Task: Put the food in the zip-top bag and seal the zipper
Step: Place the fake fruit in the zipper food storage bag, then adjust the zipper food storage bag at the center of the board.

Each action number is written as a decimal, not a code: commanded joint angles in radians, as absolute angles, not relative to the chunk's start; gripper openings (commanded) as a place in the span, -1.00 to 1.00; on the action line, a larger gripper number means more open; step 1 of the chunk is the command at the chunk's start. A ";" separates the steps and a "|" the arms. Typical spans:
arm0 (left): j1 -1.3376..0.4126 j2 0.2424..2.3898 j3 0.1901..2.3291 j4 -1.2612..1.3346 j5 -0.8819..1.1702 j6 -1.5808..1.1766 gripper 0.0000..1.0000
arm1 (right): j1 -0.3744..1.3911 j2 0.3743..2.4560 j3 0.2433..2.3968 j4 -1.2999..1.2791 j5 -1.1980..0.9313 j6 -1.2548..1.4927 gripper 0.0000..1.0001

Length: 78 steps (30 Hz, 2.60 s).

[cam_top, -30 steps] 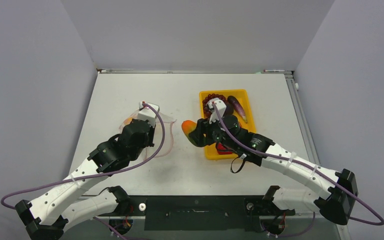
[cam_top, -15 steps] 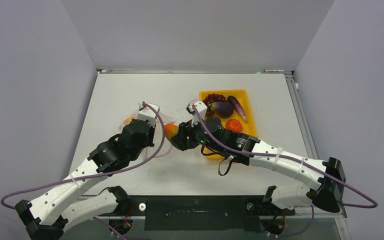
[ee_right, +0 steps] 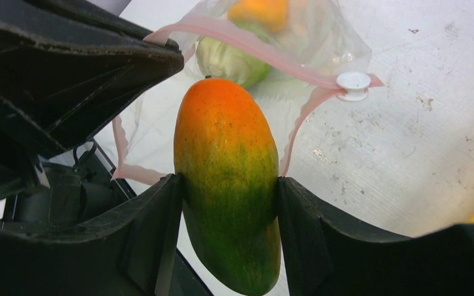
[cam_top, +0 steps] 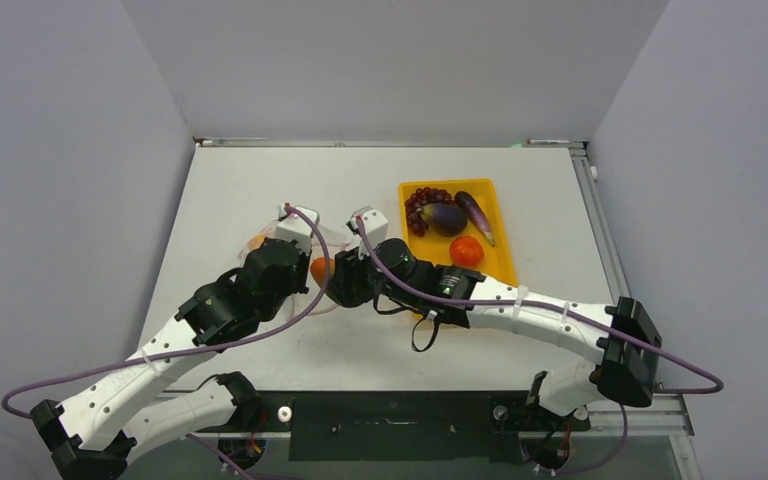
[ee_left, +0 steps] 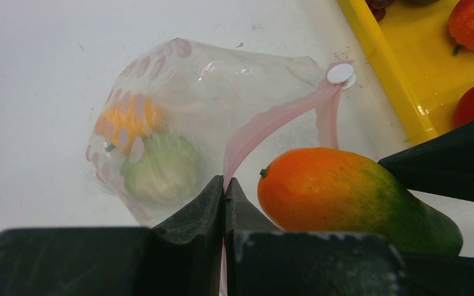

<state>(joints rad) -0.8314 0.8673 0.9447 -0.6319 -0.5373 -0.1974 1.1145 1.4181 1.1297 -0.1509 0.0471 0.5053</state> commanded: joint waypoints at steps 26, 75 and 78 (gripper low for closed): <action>-0.837 0.842 0.959 -0.588 -0.527 -0.189 -1.00 | 1.127 1.584 1.260 -0.022 0.216 0.641 0.58; -0.837 0.867 0.959 -0.590 -0.528 -0.190 -1.00 | 1.128 1.381 0.870 0.129 0.273 0.887 0.37; -0.836 0.865 0.958 -0.590 -0.528 -0.190 -1.00 | 1.129 1.412 0.865 0.157 0.266 0.911 0.32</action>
<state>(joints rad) -0.8322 0.8684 0.9447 -0.6319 -0.5335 -0.1974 1.1210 1.3705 0.8795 0.0605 0.2646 0.8505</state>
